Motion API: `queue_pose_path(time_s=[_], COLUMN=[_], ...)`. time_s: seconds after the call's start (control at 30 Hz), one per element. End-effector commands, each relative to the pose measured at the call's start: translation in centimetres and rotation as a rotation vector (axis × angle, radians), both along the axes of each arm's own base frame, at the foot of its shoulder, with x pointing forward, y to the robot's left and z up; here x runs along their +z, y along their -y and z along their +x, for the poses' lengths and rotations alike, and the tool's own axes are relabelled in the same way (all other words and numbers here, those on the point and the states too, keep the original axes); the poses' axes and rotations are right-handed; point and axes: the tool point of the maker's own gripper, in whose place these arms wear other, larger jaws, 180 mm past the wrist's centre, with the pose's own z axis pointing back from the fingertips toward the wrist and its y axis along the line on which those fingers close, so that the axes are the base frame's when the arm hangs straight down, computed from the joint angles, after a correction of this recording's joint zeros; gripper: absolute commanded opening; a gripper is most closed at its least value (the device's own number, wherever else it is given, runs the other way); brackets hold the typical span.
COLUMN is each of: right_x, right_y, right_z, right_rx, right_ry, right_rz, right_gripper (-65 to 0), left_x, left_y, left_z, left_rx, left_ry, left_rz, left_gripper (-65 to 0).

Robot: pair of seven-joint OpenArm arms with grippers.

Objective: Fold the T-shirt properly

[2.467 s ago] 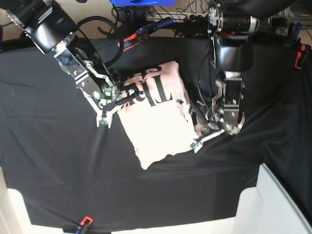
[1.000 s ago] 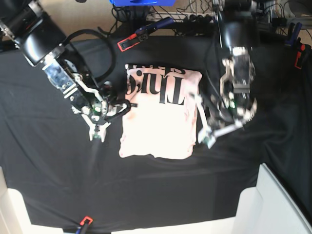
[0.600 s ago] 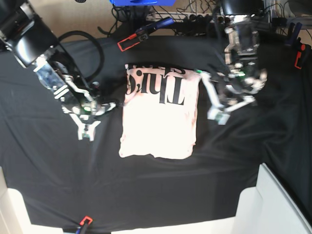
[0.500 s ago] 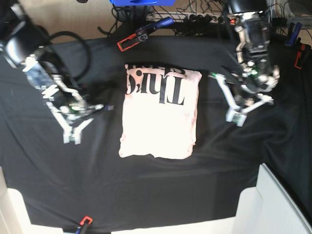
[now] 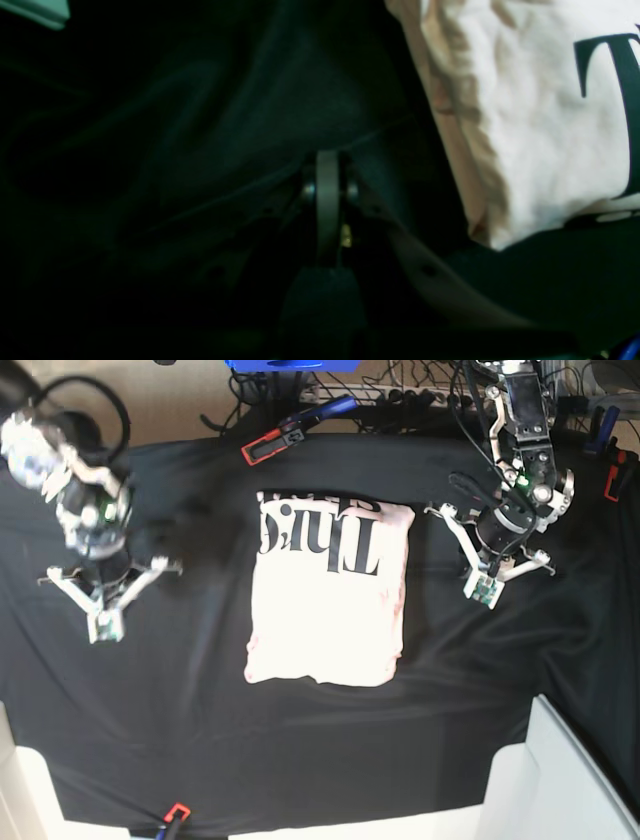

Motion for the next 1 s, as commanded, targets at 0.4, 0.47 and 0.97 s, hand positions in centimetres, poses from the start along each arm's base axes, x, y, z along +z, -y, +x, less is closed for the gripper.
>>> queue_pose_path(time_s=[0.4, 0.47, 0.97], right_x=[3.6, 4.1, -0.2], right_y=[-1.3, -0.2, 1.7], right_z=[-4.9, -5.8, -15.1], right_rx=[0.135, 0.101, -0.007], right_ry=[0.278, 0.301, 0.083], right_rz=[-0.126, -0.130, -0.118], right_gripper=[-65.0, -65.0, -65.0], left_x=[1.9, 1.1, -4.6], left_y=[1.7, 1.8, 2.6], left_z=[-0.9, -2.5, -11.9], left_rx=[-0.103, -0.105, -0.082], left_ry=[0.234, 0.208, -0.029], left_rz=[-0.121, -0.130, -0.186], left_gripper=[-65.0, -65.0, -65.0])
